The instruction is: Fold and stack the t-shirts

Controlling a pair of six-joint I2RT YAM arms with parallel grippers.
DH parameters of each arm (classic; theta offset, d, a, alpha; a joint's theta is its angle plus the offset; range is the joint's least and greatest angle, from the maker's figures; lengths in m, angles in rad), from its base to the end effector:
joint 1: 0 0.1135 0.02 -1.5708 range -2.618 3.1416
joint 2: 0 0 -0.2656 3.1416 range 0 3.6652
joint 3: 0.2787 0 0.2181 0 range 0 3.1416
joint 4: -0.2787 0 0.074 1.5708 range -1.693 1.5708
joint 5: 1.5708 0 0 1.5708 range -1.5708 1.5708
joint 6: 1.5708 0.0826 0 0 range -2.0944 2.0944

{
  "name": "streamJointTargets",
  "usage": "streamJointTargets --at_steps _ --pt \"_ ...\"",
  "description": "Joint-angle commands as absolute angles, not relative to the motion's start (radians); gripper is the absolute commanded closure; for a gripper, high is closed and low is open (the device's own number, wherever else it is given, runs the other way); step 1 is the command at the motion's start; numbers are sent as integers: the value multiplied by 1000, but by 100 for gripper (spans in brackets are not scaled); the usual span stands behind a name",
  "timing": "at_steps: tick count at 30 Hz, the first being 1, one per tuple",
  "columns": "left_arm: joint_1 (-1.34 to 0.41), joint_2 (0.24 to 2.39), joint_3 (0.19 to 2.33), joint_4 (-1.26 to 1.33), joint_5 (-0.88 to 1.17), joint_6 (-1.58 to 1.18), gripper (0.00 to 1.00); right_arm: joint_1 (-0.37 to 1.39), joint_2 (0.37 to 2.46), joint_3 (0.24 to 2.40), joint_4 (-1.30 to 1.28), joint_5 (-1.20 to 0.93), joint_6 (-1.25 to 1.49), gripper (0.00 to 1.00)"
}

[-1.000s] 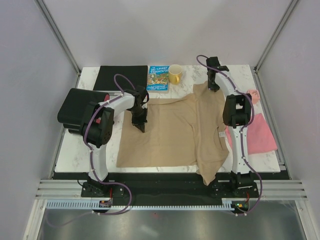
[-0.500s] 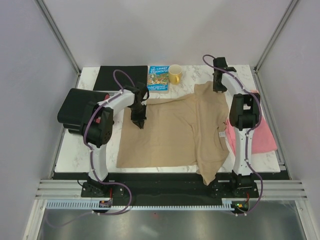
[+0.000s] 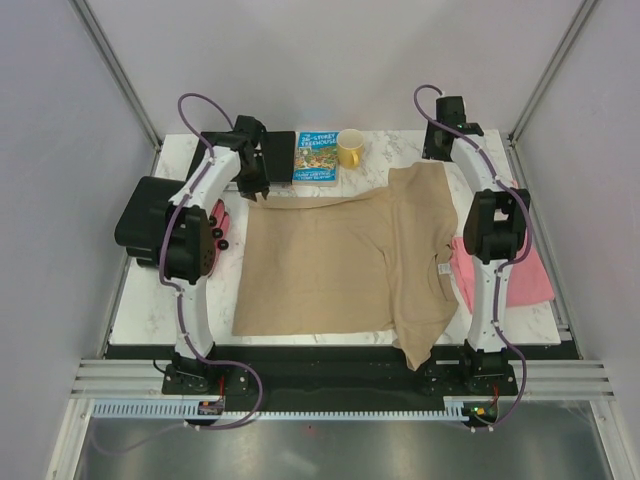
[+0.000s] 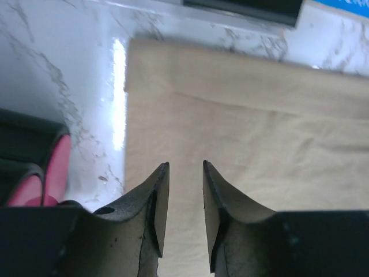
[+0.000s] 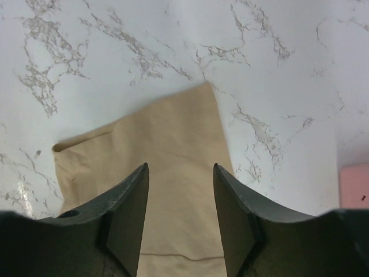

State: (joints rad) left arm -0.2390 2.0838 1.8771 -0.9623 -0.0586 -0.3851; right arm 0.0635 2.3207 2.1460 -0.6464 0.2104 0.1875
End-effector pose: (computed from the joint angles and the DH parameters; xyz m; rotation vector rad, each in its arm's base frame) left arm 0.4180 -0.0969 0.2166 -0.2163 2.7315 -0.0949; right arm 0.5235 0.0160 0.2172 0.2452 2.3597 -0.1316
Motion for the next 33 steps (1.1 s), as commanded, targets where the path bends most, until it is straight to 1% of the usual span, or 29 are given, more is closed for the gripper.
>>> streamJointTargets --at_steps 1,11,16,17,27,29,31,33 --pt "-198 2175 1965 -979 -91 -420 62 46 2376 2204 -621 212 226 43" --pt "-156 2321 2132 -1005 -86 -454 61 11 2365 2158 -621 233 216 43" --pt "-155 2341 2161 -1006 -98 -446 61 5 2352 2145 -620 226 209 43" --pt "-155 2339 2167 -1006 -101 -440 61 -24 2350 2141 -620 224 209 43" --pt "-124 2324 2141 -1029 -166 -439 61 -29 2376 2154 -617 201 221 43" --pt "-118 2330 2148 -1031 -173 -443 60 -31 2378 2152 -615 192 222 42" --pt "-115 2338 2158 -1035 -183 -445 57 -29 2376 2152 -612 187 222 42" --pt "-115 2345 2163 -1034 -178 -443 57 -32 2375 2148 -609 175 222 41"
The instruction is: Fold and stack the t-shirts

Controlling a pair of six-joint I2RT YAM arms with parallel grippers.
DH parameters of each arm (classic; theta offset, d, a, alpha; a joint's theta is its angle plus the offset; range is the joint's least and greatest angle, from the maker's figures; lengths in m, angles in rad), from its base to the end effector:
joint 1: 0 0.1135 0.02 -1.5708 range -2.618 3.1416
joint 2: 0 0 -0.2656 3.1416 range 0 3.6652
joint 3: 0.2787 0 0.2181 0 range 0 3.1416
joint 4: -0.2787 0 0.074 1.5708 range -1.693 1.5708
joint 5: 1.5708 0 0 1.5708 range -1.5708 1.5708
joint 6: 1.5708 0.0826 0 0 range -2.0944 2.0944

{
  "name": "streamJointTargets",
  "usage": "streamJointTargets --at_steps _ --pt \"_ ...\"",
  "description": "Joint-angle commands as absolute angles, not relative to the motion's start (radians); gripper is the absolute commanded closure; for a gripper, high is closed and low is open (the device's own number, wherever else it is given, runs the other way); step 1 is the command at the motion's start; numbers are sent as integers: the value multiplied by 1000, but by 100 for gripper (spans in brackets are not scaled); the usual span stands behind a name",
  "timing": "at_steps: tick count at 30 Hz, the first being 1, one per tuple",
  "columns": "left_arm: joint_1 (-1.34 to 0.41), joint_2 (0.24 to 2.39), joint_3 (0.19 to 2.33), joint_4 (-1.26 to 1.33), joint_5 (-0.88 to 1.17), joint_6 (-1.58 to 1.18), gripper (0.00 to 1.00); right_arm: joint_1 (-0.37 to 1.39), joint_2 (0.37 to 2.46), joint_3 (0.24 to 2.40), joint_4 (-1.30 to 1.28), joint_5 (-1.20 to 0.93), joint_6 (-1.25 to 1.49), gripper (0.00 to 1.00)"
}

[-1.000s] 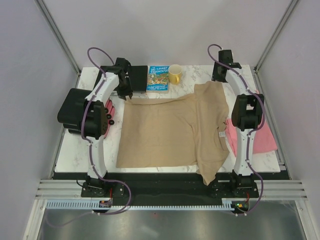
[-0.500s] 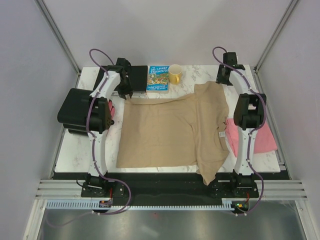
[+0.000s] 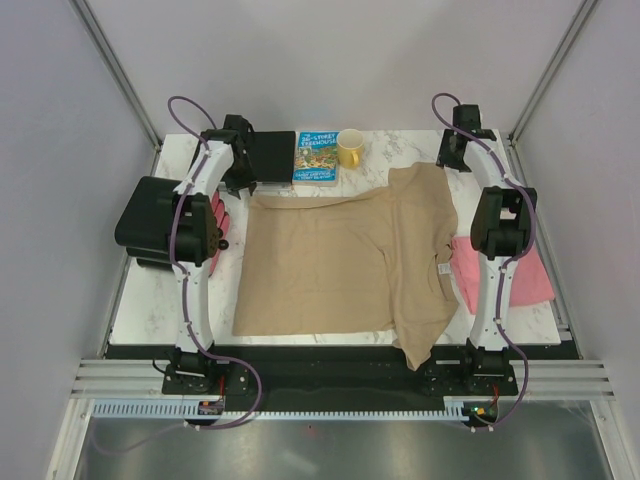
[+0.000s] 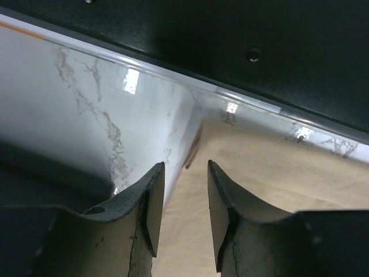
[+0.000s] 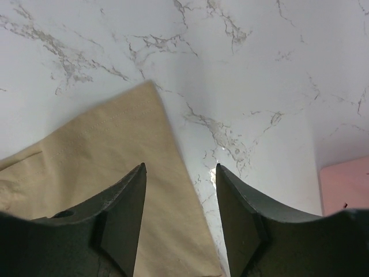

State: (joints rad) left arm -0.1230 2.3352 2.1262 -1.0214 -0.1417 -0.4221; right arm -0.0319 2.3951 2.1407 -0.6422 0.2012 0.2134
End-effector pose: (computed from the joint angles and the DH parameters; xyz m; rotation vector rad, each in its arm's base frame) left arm 0.4713 -0.0465 0.1736 -0.4470 2.7397 0.0613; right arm 0.5289 -0.0334 0.1781 0.3855 2.4193 -0.1684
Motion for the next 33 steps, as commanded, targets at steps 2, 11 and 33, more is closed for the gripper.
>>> streamJointTargets --at_steps 2,11,33 --pt "-112 2361 2164 -1034 -167 -443 56 -38 2376 2148 -606 163 225 39" --pt "-112 2388 2168 -1020 -112 -442 56 -57 2385 2137 -595 140 238 35" --pt "-112 2419 2168 -1003 -75 -440 66 -58 2453 2163 -572 66 281 35"
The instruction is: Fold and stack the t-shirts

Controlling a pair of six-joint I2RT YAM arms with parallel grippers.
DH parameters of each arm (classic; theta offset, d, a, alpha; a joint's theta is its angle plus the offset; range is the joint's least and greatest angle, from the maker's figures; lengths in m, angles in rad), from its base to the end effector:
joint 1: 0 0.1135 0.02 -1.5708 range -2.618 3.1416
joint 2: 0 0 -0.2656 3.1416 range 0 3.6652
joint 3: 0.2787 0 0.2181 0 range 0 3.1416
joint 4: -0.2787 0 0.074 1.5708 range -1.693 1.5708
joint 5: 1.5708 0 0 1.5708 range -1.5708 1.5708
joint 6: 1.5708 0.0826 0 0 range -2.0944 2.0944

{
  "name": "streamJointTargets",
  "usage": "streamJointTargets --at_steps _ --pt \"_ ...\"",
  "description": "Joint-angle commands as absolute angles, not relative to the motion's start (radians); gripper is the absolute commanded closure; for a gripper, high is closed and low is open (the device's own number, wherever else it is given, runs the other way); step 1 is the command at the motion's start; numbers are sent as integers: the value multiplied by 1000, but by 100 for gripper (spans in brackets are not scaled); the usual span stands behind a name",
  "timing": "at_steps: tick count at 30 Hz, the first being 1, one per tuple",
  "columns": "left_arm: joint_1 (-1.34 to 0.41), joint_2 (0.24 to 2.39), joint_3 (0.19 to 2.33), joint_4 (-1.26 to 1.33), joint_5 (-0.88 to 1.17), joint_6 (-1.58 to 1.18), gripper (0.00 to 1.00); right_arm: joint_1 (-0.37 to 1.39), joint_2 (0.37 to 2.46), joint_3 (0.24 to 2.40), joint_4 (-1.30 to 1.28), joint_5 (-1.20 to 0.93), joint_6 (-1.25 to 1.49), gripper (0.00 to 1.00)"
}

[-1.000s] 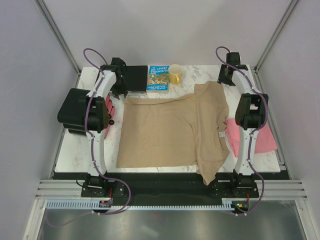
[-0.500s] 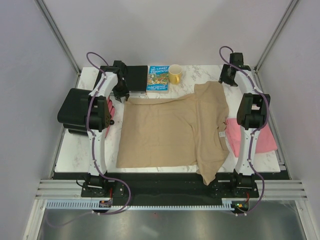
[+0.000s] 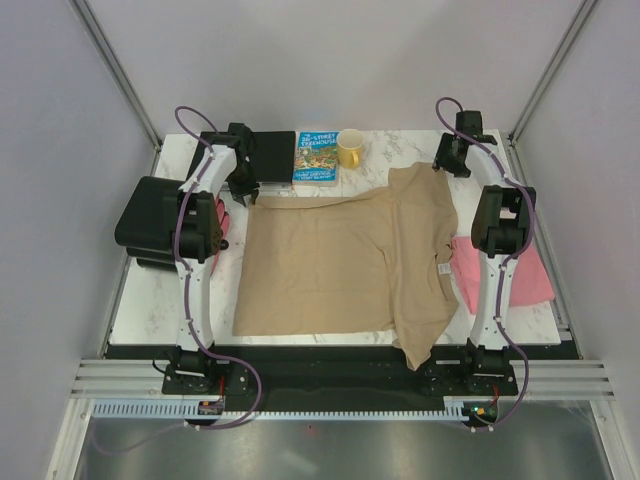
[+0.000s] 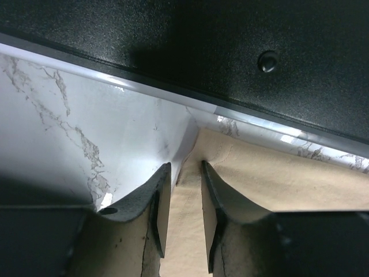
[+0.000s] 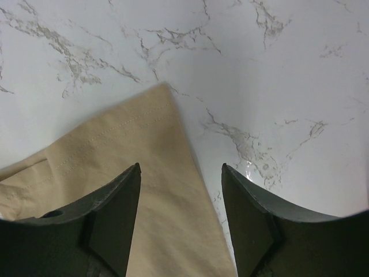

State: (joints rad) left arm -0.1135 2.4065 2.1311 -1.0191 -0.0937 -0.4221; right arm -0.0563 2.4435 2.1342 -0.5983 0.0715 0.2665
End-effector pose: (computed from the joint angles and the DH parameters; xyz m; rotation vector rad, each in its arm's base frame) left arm 0.4755 -0.0464 0.1420 -0.4564 2.8138 0.0240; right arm 0.5366 -0.0362 0.1543 0.4278 2.4379 0.0014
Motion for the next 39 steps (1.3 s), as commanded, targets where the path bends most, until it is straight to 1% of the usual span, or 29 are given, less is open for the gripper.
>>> streamJointTargets --at_steps 1,6,20,26,27,29,32,33,35,37,39 --pt "-112 2421 2169 -1003 -74 -440 67 -57 2456 2166 -566 67 281 35" --pt "-112 2428 2163 -1002 -67 -437 70 -58 2485 2175 -538 66 284 33" --pt "-110 2421 2158 -1002 -61 -431 70 -58 2543 2215 -479 15 322 33" --pt "-110 2424 2157 -1002 -57 -430 71 -57 2551 2232 -503 3 275 41" --pt "-110 2427 2157 -1002 -55 -430 71 -57 2556 2241 -512 2 255 45" --pt "-110 2428 2158 -1002 -55 -431 71 -57 2566 2255 -543 2 239 48" --pt "-110 2430 2158 -1002 -54 -431 71 -57 2568 2252 -555 6 224 56" --pt "-110 2428 2158 -1003 -54 -431 71 -57 2568 2246 -555 8 224 63" --pt "-110 2428 2157 -1002 -54 -430 71 -57 2569 2241 -555 18 227 70" --pt "-110 2431 2157 -1003 -52 -430 72 -57 2574 2240 -554 21 235 85" --pt "-110 2430 2157 -1002 -52 -430 74 -57 2577 2234 -548 35 244 100"
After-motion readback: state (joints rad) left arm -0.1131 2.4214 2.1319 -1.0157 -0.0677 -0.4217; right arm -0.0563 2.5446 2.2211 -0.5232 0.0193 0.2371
